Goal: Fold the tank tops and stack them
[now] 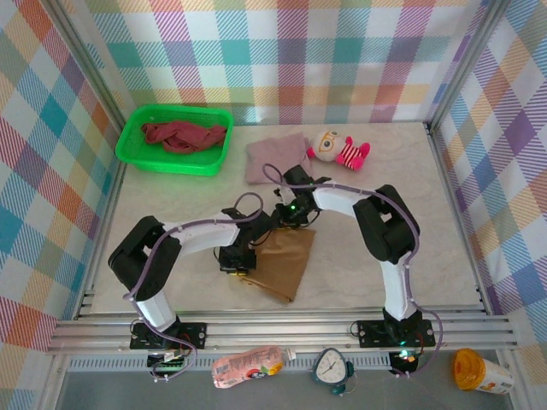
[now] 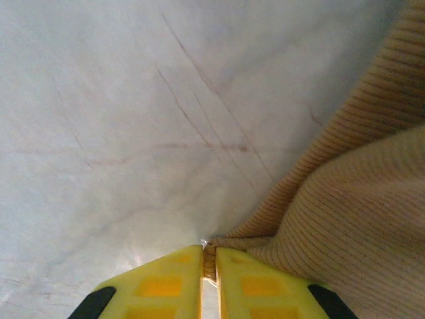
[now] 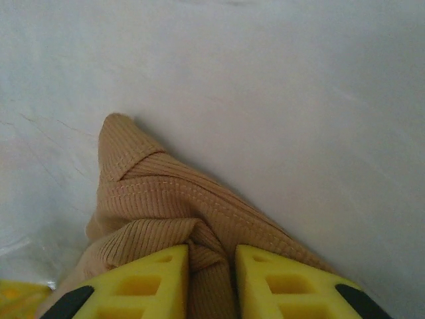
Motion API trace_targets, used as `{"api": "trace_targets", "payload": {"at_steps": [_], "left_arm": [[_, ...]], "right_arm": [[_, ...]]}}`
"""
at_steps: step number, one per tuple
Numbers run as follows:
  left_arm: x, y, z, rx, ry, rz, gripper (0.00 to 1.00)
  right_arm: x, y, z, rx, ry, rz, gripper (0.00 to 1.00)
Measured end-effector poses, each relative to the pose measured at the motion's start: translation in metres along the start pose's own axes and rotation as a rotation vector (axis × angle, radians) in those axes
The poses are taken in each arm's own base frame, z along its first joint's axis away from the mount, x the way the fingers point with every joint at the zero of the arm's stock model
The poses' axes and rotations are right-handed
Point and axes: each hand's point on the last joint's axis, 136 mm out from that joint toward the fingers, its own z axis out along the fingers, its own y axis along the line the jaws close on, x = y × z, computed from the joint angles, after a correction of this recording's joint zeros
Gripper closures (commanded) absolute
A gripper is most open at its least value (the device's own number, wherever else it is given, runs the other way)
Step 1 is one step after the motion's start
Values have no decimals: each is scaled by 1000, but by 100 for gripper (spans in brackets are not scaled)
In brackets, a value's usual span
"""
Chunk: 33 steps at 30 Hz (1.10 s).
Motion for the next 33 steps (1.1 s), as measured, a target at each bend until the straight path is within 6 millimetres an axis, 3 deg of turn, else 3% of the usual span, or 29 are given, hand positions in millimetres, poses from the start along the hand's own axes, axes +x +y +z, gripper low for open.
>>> {"api": "trace_targets", "payload": {"at_steps": [5,10,15,19,22,25,29,33], "left_arm": [[-27,7,-3,-34,-3,54,87],[-76,2,-10,-71,-49,134,84],[-121,-13,-18,-59,-103,189,76],[-137,-22,-31,-41,-139,211,66],[-137,-20,-39,-44,-140,198,55],[-124,-11,-46,-43,-129,152,44],[-85,0,-61,50,-130,45,40],[-54,-4,-64,212,-131,-59,39]], "right_arm": [[32,-44,-31,61,3,106,74],[60,-72,-57,117,-5,181,73],[71,-76,-84,132,-62,179,66],[71,-61,-104,105,-159,98,51],[78,-52,-99,106,-160,38,44],[87,-51,-85,129,-126,1,36],[92,-57,-69,177,-87,-30,36],[92,-67,-59,230,-60,-48,40]]}}
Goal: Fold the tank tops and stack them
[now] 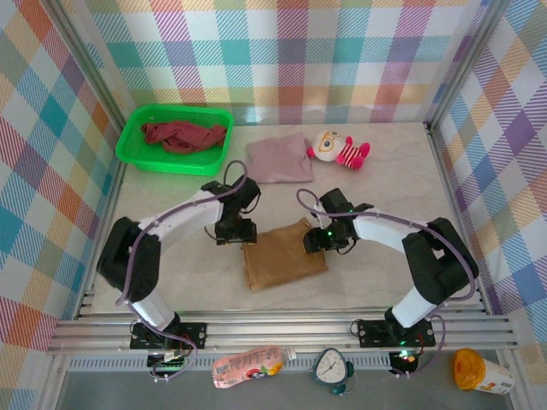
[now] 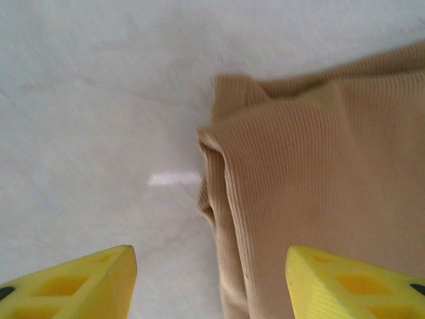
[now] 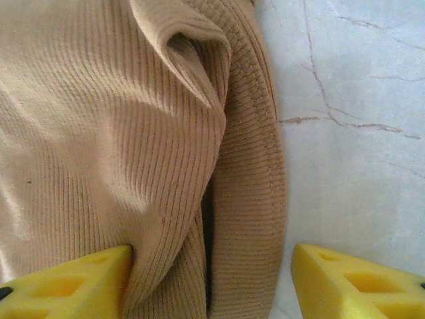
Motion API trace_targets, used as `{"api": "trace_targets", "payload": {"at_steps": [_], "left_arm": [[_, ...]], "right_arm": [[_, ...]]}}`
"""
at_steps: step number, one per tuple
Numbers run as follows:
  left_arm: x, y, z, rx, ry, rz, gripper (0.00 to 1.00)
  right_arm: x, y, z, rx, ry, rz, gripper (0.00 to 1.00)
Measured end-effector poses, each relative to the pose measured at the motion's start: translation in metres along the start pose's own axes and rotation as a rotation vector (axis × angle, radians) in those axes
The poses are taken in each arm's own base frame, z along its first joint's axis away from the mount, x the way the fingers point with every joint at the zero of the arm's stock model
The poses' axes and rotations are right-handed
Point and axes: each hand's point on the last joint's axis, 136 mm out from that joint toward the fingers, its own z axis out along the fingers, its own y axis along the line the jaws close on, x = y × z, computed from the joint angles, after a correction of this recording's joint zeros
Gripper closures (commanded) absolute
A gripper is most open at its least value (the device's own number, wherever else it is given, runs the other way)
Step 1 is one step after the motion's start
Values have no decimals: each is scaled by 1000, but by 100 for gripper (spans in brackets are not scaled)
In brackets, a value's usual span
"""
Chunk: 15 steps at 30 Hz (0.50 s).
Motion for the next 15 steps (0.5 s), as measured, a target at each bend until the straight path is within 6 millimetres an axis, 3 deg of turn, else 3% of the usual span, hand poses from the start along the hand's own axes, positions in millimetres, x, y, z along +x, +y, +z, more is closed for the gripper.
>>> {"api": "trace_targets", "payload": {"at_steps": [8,11,15], "left_arm": [[22,-17,44,151,85,-98,40],[20,-28,49,193,85,-92,43],[19,-41,53,232,84,-84,53]], "right_arm": [[-3,1,4,34,12,-26,61],[-3,9,7,14,9,-39,69],[-4,15,9,-11,7,-40,76]]}}
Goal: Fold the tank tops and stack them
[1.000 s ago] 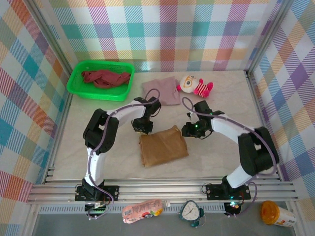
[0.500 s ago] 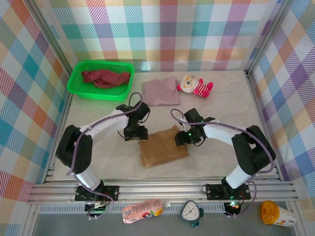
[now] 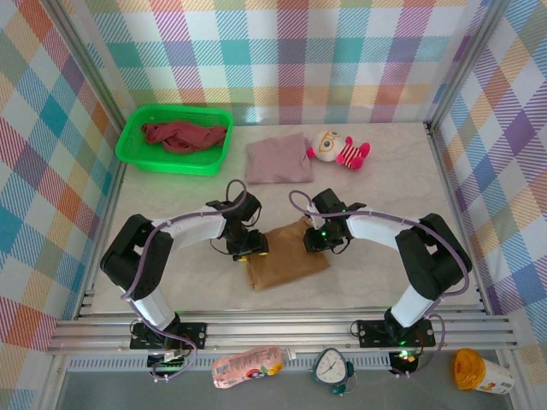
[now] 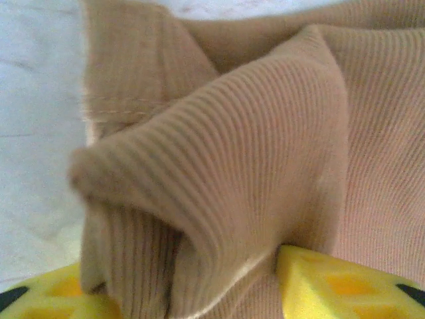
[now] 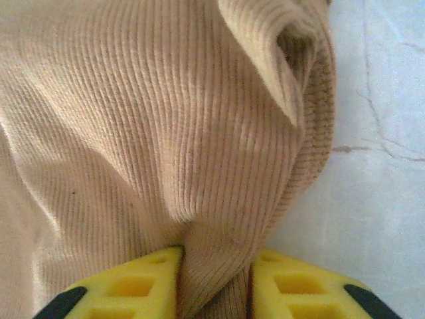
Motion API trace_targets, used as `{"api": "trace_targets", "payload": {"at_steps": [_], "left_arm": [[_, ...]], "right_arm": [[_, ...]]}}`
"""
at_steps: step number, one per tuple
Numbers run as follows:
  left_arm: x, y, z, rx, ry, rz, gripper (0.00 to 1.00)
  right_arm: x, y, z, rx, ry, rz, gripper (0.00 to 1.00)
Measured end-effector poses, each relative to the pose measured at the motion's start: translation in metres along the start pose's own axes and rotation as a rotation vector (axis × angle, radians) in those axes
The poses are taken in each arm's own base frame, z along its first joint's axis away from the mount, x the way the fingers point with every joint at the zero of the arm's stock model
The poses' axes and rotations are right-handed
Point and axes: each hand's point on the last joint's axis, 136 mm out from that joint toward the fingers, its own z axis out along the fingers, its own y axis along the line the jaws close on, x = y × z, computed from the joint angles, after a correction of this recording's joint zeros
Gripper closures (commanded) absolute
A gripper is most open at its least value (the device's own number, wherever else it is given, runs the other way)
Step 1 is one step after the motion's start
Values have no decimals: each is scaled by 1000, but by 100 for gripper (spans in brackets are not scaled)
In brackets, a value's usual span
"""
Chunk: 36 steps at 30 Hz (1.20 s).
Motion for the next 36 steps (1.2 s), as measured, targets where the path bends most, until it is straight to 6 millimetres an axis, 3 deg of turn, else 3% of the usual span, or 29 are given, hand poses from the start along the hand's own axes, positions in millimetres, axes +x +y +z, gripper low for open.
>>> {"api": "trace_targets", "payload": {"at_steps": [8,12,16,20,24,27,32,36], "left_arm": [[3,6,5,-48,14,2,84],[0,-4,4,-39,29,42,99],[-11,-15,-3,-60,38,85,100],[-35,-38,-28,-60,-1,145,100],[-71,-66,-65,-54,-82,227,100],[-101,-76,-93,-62,-153,259,100],[-150,-74,-129,-89,-245,265,100],[-191,-71,-148,-120,-318,279,100]], "right_arm": [[-1,5,1,-30,-7,20,91],[-3,5,-1,-44,-12,45,95],[-7,1,-10,-68,-29,96,98],[-22,-6,-29,-119,-82,179,99],[-51,-9,-55,-171,-163,241,99],[-80,-7,-76,-197,-238,242,99],[-136,1,-105,-233,-353,207,99],[-182,-1,-112,-247,-408,184,99]]}}
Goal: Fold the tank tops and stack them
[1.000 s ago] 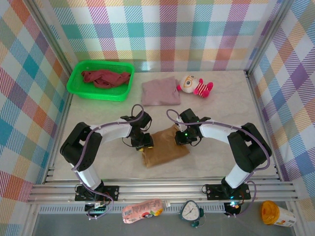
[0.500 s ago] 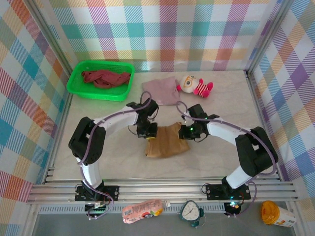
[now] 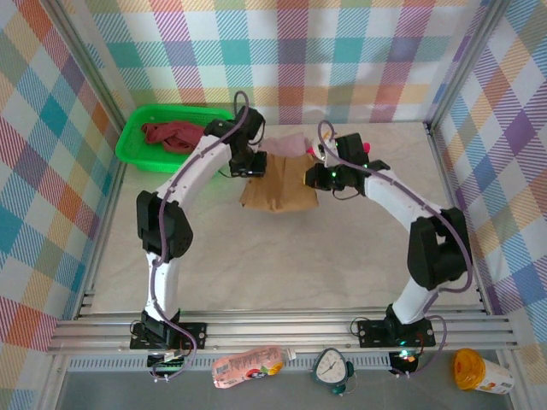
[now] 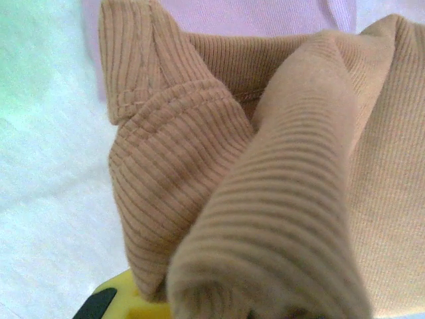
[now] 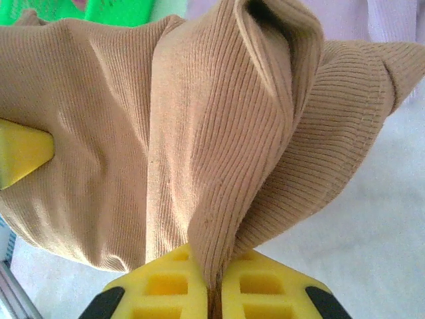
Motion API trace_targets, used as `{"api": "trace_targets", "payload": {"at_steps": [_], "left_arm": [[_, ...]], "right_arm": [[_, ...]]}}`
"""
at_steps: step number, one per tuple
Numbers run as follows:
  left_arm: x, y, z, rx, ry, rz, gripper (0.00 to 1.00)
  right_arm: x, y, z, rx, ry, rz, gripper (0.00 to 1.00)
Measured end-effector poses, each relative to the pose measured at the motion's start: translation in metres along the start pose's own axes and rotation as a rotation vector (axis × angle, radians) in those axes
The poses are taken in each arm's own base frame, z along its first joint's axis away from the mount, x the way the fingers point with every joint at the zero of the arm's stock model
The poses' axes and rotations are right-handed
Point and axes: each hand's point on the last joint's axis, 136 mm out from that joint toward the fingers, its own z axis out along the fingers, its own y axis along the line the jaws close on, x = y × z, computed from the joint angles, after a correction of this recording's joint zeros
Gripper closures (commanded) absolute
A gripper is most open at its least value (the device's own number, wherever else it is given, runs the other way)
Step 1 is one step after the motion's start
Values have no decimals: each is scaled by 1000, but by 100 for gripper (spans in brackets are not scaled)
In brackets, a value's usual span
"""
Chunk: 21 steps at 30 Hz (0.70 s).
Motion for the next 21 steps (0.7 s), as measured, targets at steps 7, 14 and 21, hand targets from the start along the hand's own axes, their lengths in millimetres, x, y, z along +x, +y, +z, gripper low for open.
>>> {"api": "trace_targets", "payload": {"at_steps": [7,14,21], "left_arm": [[-51,22,14,-38,-93,27,100],[-83,52,62,-104,-140,41,96],[-104,56,116,-112,-177,66,70]], "right_arm": [[-54,-13,34,0,-43,-19,99],[-76,-46,70,30,-48,2,98],[-83,-85,104,87,-45,1,83]]}}
